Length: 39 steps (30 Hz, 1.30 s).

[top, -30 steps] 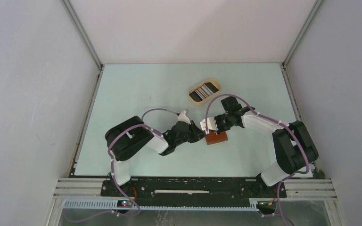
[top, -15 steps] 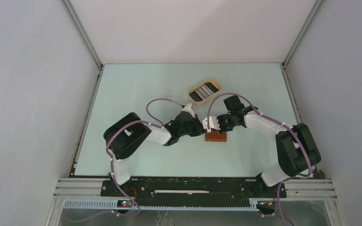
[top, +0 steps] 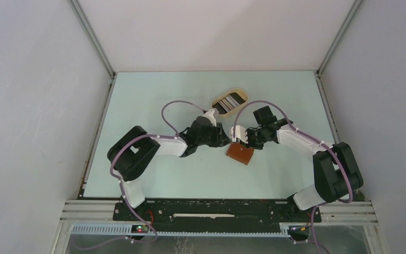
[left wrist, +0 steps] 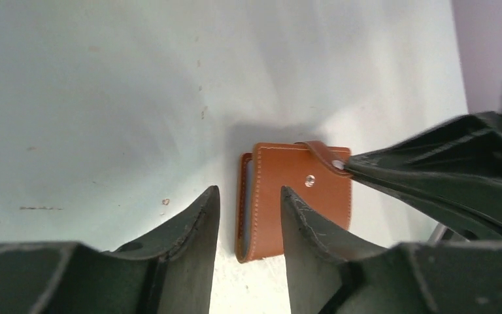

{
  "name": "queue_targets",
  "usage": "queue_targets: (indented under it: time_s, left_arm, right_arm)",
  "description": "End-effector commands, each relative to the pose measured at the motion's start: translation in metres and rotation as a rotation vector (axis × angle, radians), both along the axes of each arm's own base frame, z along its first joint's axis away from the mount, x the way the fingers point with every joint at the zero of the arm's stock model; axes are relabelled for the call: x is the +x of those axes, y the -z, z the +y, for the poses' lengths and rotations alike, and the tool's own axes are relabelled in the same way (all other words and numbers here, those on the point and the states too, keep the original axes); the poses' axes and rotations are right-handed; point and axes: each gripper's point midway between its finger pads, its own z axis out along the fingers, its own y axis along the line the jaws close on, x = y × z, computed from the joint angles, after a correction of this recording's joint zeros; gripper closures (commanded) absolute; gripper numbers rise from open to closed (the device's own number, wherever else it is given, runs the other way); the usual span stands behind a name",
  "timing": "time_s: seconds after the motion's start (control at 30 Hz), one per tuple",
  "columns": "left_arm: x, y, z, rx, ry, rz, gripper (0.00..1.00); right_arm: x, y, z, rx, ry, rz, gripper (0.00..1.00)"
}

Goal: Put the credit cards into the card holder
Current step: Close the card holder at the center of the board.

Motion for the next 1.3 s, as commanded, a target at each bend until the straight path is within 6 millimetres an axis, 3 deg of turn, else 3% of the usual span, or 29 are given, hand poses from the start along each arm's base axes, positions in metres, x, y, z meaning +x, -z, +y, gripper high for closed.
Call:
queue_targets:
  time_s: [0.0, 0.1, 0.17, 0.27, 0.37, 0.8, 1.27]
  left_arm:
    - [-0.005, -0.053, -0.002, -0.104, 0.096, -0.165, 0.55]
    - [-0.02, -0.071, -0.012, -0.223, 0.181, -0.206, 0.59]
    - [-0.027, -0.076, -0.019, -0.278, 0.227, -0.206, 0.67]
    - [-0.029, -0.075, -0.027, -0.319, 0.257, -0.183, 0.84]
    - [-0.029, -0.069, -0.032, -0.327, 0.255, -0.162, 0.89]
    - [-0.025, -0.022, -0.042, -0.159, 0.223, -0.073, 0.93]
    - [-0.025, -0.006, -0.044, -0.093, 0.217, -0.034, 0.95]
  right_arm:
    - [-0.005, -0.002, 0.004, 0.032, 0.07, 0.061, 1.0]
    - [-0.004, 0.0, 0.007, 0.028, 0.096, 0.086, 1.0]
    - [-0.004, 0.001, 0.01, 0.021, 0.1, 0.088, 1.0]
    - [-0.004, 0.004, 0.014, 0.012, 0.098, 0.087, 1.0]
    - [-0.003, 0.007, 0.015, 0.005, 0.107, 0.09, 1.0]
    - [0.003, -0.002, 0.019, 0.037, 0.136, 0.065, 1.0]
    - [0.003, -0.009, 0.024, 0.059, 0.138, 0.054, 1.0]
